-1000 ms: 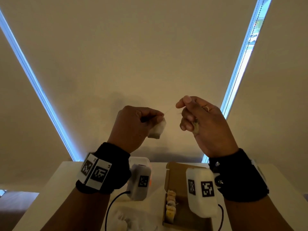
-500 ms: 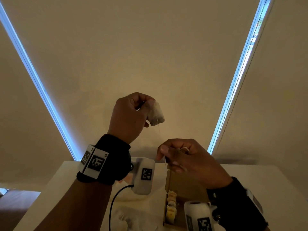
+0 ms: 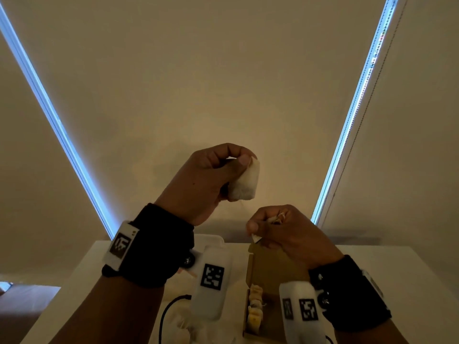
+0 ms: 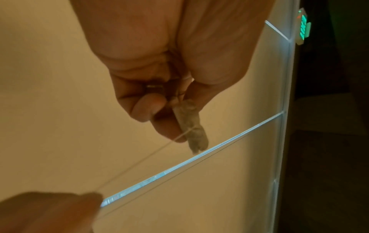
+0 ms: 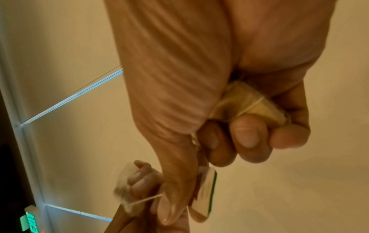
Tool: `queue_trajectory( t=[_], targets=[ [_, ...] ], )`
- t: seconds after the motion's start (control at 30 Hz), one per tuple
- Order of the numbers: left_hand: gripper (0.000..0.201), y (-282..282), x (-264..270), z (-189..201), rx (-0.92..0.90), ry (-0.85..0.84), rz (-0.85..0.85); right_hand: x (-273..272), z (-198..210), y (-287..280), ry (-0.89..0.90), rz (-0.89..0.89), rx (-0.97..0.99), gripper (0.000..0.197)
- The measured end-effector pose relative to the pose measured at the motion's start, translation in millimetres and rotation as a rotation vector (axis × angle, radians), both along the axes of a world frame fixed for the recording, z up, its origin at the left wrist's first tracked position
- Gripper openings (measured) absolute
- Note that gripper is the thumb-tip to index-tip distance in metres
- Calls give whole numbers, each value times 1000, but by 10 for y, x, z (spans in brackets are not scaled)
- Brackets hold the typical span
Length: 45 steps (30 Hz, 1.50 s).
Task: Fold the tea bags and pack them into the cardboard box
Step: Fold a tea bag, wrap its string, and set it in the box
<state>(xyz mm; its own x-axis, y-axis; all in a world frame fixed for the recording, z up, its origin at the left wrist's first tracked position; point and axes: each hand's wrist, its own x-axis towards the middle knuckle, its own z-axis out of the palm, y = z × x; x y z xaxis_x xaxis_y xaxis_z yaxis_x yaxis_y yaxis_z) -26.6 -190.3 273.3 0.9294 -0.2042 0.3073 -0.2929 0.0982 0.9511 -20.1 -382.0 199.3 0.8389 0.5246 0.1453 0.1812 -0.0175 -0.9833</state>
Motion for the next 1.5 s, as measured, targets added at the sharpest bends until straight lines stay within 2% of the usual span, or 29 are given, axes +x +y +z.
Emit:
queue_trajectory(
  t=[0.1,0.2,0.27,0.37,0.6,0.73,0.87,1.1,1.23,1.33,1.5],
  targets=[
    [14,9,-62,2,-68,68,-203,75,40,-28,-19,-11,21,47],
    [15,40,-83,-24,-17,53,-260,132,134,-42,41,-10,82,38],
    [16,69,-72,-51,150,-32,-168,163,208,-62,83,-7,139,37],
    [17,75,-67,-62,414,-192,61,197,325,-63,134,-5,193,35],
    [6,58,-3,-96,524,-351,323,250,520,-1,428,-1,275,23],
    [9,66,23,-125,583,-427,389,241,538,39,547,-10,319,19],
    [12,56,9,-130,600,-477,383,230,503,67,650,1,409,18],
    [12,55,39,-139,678,-571,371,238,431,40,728,134,520,19],
    [11,31,68,-157,684,-559,408,212,421,39,716,173,522,20],
    [12,8,65,-161,658,-552,426,152,439,78,654,128,464,21],
    [12,-11,68,-181,485,-400,399,54,434,151,353,-22,264,25]
  ],
)
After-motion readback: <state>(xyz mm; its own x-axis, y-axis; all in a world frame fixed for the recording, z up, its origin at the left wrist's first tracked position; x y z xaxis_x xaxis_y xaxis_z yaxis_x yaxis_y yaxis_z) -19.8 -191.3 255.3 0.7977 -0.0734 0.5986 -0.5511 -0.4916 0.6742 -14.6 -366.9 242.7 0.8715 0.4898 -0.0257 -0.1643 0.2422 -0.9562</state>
